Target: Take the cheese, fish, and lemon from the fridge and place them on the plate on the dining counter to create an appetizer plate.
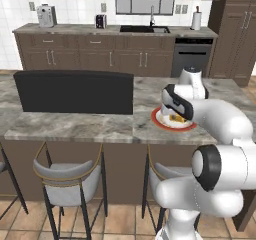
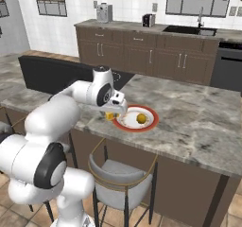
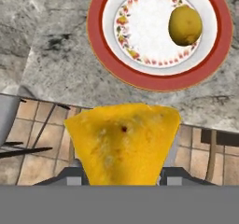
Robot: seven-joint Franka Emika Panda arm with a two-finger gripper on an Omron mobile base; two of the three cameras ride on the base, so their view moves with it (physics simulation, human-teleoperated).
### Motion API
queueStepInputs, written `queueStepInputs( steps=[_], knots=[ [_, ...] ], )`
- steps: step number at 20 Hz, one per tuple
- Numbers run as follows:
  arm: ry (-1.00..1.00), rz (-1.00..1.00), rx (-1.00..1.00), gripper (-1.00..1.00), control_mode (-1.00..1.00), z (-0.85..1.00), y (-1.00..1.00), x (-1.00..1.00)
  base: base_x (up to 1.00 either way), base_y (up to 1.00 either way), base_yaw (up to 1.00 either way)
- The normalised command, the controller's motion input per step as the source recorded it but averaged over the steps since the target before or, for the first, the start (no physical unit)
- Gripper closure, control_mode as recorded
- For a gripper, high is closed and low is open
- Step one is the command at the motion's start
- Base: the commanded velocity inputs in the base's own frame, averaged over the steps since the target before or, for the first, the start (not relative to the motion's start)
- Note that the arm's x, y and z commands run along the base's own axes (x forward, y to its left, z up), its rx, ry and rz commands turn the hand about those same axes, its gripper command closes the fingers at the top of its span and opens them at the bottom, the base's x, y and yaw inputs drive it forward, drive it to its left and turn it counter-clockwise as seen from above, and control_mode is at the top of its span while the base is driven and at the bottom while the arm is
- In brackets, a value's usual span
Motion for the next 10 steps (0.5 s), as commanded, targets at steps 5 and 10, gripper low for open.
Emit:
queueStepInputs(
  steps=[5, 10],
  knots=[
    [0.01, 0.0, 0.03, 1.0, -1.0, -0.15, -0.14, 0.6, 0.0, 0.0, 0.0],
    [0.0, 0.0, 0.0, 1.0, -1.0, -0.32, -0.01, 0.51, 0.0, 0.0, 0.0]
  ],
)
